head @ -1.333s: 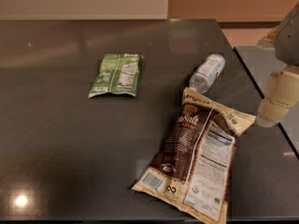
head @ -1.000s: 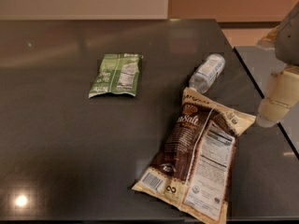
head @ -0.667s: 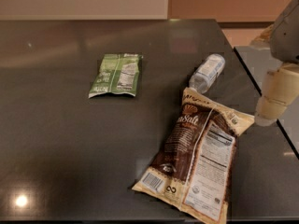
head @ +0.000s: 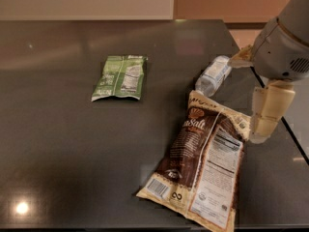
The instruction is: Pick brown chip bag
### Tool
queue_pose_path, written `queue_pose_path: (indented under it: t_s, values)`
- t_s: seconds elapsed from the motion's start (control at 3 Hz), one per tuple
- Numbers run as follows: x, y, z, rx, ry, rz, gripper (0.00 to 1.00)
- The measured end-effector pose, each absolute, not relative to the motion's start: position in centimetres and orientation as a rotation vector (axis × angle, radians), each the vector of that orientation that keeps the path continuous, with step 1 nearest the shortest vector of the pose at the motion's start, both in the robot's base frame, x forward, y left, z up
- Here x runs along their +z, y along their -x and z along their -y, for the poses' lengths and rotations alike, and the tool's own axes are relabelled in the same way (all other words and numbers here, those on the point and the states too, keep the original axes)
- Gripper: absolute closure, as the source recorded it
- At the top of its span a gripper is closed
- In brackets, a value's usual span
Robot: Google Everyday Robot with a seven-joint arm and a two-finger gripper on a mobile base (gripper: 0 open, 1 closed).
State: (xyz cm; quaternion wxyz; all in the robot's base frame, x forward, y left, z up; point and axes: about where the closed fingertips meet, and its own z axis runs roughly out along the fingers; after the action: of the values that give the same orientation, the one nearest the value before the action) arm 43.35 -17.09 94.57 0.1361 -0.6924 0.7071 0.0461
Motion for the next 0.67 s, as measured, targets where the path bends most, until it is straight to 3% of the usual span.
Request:
queue_pose_path:
  t_s: [0.67]
  values:
    - [90.5, -42.2, 13.8, 0.213, 2.18, -1.913, 0.0]
